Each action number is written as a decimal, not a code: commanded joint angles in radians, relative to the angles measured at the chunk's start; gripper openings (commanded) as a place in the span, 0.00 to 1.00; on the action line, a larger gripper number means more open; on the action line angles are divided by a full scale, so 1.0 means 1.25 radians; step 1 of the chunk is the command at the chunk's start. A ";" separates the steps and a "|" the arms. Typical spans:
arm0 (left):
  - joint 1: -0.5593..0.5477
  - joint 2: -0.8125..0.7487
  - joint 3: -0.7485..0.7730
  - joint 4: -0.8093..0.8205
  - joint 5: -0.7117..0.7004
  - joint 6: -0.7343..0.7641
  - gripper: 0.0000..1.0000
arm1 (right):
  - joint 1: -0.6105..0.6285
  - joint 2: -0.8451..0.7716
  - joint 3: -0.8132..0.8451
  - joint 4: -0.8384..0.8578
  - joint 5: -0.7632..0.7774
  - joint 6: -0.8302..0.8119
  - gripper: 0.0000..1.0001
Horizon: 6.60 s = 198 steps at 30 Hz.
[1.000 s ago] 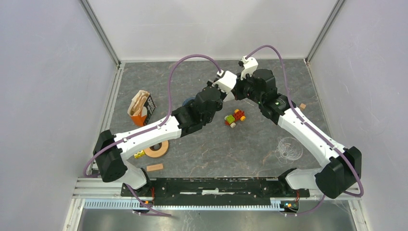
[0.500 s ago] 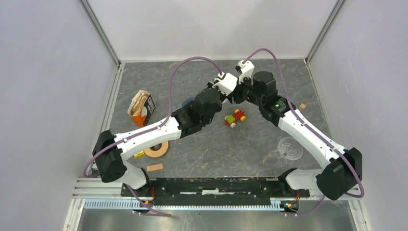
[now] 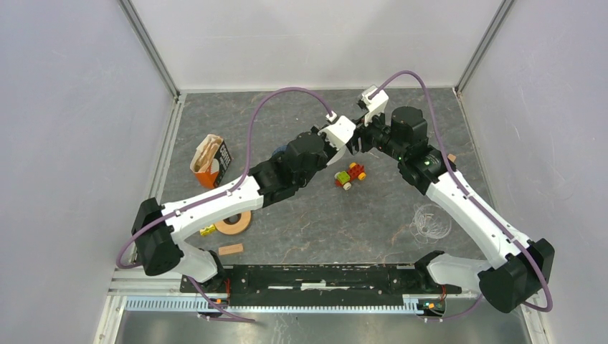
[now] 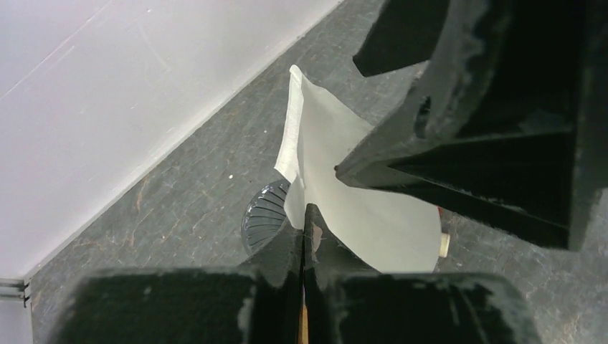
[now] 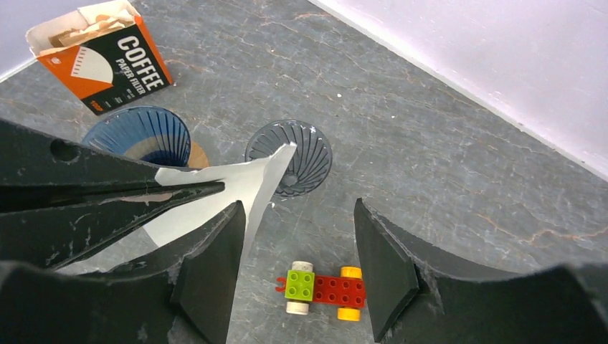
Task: Place the coffee filter in the dripper
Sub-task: Place the coffee filter in the coffee dripper.
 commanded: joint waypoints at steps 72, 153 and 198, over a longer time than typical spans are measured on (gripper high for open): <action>0.014 -0.123 -0.023 -0.184 0.352 0.077 0.02 | -0.069 -0.098 -0.074 -0.033 -0.406 -0.314 0.68; 0.032 -0.069 0.016 -0.143 0.296 -0.028 0.02 | -0.077 -0.110 -0.138 0.073 -0.362 -0.147 0.20; 0.032 -0.076 0.003 -0.132 0.257 0.014 0.10 | -0.077 -0.090 -0.125 0.056 -0.316 -0.138 0.26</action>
